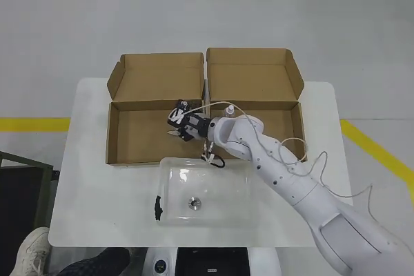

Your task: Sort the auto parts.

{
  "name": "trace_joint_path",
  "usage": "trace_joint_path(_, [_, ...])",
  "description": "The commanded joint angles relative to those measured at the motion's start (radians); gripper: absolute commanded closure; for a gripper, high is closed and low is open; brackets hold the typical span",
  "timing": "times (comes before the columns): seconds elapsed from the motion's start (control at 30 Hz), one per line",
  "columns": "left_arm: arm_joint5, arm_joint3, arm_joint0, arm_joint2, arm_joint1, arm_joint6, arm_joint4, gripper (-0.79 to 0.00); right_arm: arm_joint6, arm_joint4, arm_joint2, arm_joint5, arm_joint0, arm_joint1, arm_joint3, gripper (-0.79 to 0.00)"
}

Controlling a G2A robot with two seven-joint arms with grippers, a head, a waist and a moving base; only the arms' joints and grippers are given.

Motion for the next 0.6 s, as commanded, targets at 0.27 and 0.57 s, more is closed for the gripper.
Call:
trace_joint_path(0.27, [0.000, 0.000, 0.000, 0.000, 0.000, 0.000, 0.000, -0.785, 0.069, -0.103, 0.128, -0.123, -0.200, 0.077, -0.351, -0.720])
trace_joint_path(0.57, [0.000, 0.000, 0.000, 0.000, 0.000, 0.000, 0.000, -0.785, 0.086, -0.183, 0.243, -0.284, -0.412, 0.142, -0.594, -0.785])
